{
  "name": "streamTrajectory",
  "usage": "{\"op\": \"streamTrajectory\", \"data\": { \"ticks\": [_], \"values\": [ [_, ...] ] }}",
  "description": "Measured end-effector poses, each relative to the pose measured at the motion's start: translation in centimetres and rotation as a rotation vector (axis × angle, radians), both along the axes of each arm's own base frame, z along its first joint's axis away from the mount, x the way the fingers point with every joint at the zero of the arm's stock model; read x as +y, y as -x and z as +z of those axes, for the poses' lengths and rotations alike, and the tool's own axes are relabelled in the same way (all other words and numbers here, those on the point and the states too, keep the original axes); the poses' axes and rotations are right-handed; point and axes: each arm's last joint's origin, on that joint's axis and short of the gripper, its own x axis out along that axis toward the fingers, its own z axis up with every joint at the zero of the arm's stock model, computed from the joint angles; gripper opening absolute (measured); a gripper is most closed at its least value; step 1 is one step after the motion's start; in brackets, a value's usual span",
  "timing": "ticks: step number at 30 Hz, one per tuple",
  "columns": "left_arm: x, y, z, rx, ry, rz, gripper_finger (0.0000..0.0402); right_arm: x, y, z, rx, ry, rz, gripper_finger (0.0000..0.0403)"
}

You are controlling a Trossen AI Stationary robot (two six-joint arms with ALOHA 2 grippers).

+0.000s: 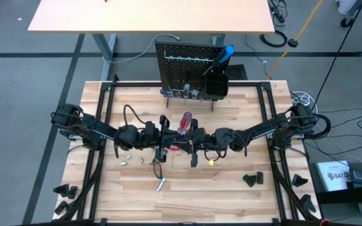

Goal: Hang tools onto peg board
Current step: Hang the red screwdriver onto the peg board

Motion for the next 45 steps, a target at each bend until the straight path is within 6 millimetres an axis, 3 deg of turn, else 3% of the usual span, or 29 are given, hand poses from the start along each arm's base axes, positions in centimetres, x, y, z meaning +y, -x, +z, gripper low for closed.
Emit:
{"op": "streamTrajectory", "data": {
  "ticks": [2,5,12,17,24,35,45],
  "values": [
    [-0.1,0.0,-0.1,0.007,-0.013,-0.009,0.0019,0.0,0.0,-0.1,0.006,0.019,0.006,0.0015],
    [-0.2,-0.2,-0.4,0.042,-0.023,-0.022,0.0024,0.1,0.0,-0.4,0.038,0.018,0.008,0.0009],
    [-0.3,-0.6,-1.5,0.165,-0.041,-0.033,0.0100,0.1,0.2,-1.7,0.216,0.021,0.034,0.0006],
    [-0.4,-0.8,-2.5,0.267,-0.027,-0.071,0.0128,0.5,0.7,-2.4,0.339,0.014,0.053,0.0006],
    [-0.6,-0.5,-2.8,0.372,-0.056,-0.151,0.0133,1.0,1.2,-3.0,0.427,-0.002,0.063,0.0006],
    [-0.3,1.4,-0.2,0.375,-0.098,-0.098,0.0134,1.0,1.1,-2.6,0.397,-0.005,0.083,0.0006],
    [-0.9,1.5,-0.6,0.418,-0.204,-0.125,0.0140,1.1,1.2,-2.9,0.416,-0.001,0.121,0.0006]
  ]
}}
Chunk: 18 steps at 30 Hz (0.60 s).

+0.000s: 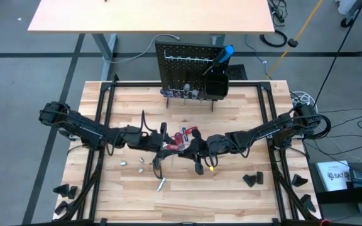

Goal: Hang tools onto peg board
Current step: Hang the red screwdriver onto the peg board

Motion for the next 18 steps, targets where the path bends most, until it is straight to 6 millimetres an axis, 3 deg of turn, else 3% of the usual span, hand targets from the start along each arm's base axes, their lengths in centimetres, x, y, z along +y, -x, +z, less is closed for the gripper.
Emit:
{"op": "streamTrajectory", "data": {
  "ticks": [4,13,18],
  "values": [
    [-0.36,0.08,0.00,-0.003,-0.016,-0.010,0.0174,0.03,0.00,0.01,-0.001,0.005,0.002,0.0006],
    [-0.15,0.07,0.29,-0.028,-0.006,0.120,0.0290,-0.02,0.00,-0.01,-0.001,0.006,-0.006,0.0006],
    [-0.18,0.09,0.64,-0.063,0.005,0.097,0.0314,-0.02,-0.01,0.02,-0.003,0.005,-0.007,0.0006]
  ]
}}
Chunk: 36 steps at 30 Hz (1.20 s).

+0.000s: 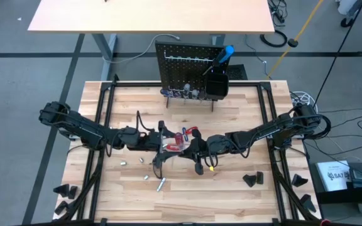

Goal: Hang tools onto peg board
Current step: Hang the red screwdriver onto the peg board

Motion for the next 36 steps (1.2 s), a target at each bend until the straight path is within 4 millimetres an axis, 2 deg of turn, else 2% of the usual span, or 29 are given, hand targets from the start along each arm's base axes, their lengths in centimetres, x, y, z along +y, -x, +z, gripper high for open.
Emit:
{"op": "streamTrajectory", "data": {
  "ticks": [6,11,21,25,32,36],
  "values": [
    [-0.1,0.1,0.9,-0.086,0.019,-0.029,0.0314,-0.1,0.0,0.0,0.004,0.001,-0.003,0.0006],
    [0.3,-0.3,0.9,-0.067,0.089,-0.025,0.0300,-0.2,-0.1,0.0,0.003,0.001,-0.008,0.0006],
    [0.4,-1.3,1.0,-0.064,0.090,-0.014,0.0271,-0.3,-0.1,0.0,0.003,-0.001,-0.017,0.0006],
    [0.5,-1.3,1.0,-0.065,0.087,0.014,0.0229,-0.3,-0.1,0.0,0.003,-0.002,-0.017,0.0006],
    [0.5,-1.3,1.0,-0.063,0.043,0.053,0.0100,-0.4,-0.1,-0.1,0.005,-0.004,-0.031,0.0006],
    [0.6,-1.3,0.9,-0.061,0.045,0.057,0.0101,-0.4,-0.1,-0.1,0.004,0.002,-0.028,0.0034]
  ]
}}
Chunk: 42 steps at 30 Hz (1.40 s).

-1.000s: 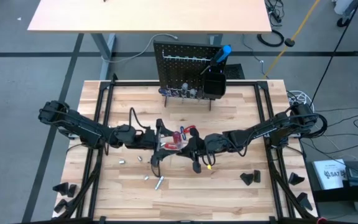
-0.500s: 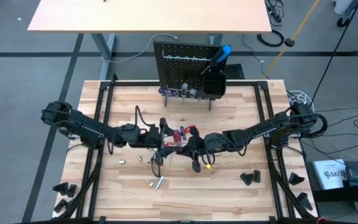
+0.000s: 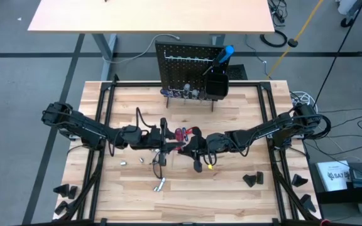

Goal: Hang tools onto peg board
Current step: Hang the red screwdriver onto the peg board

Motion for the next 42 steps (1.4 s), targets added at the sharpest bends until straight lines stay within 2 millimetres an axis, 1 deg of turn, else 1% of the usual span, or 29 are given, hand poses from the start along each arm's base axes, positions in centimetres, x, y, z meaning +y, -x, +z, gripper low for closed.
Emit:
{"op": "streamTrajectory", "data": {
  "ticks": [4,9,14,17,19,21,27,31,36,42],
  "values": [
    [0.1,0.0,-0.1,0.015,-0.001,0.020,0.0101,0.0,0.1,0.2,-0.002,0.018,-0.006,0.0088],
    [0.3,-0.1,-0.5,0.056,-0.006,0.079,0.0101,-0.5,0.8,1.3,-0.021,0.059,-0.120,0.0142],
    [0.4,0.0,-0.6,0.078,-0.011,0.125,0.0101,-1.0,2.4,3.1,0.016,0.056,-0.135,0.0173],
    [0.6,0.4,0.1,0.081,-0.029,0.185,0.0101,-1.2,3.8,3.3,0.119,0.037,-0.150,0.0181],
    [0.8,0.5,0.9,0.099,-0.044,0.225,0.0101,-1.3,4.7,3.5,0.176,0.007,-0.166,0.0183],
    [1.1,0.4,2.2,0.115,-0.067,0.254,0.0101,-1.4,5.6,3.7,0.219,-0.012,-0.199,0.0184],
    [2.7,-0.9,7.7,0.141,-0.140,0.295,0.0101,-1.2,7.6,3.5,0.321,0.063,-0.325,0.0184],
    [3.7,-1.1,10.8,0.132,-0.166,0.321,0.0101,-1.0,8.3,3.0,0.379,0.082,-0.355,0.0185],
    [4.7,-1.0,13.5,0.069,-0.224,0.329,0.0101,-0.5,9.2,2.6,0.453,0.094,-0.344,0.0185],
    [8.1,-0.8,15.4,0.029,-0.125,0.268,0.0101,-0.5,10.2,3.1,0.471,0.091,-0.341,0.0185]
  ]
}}
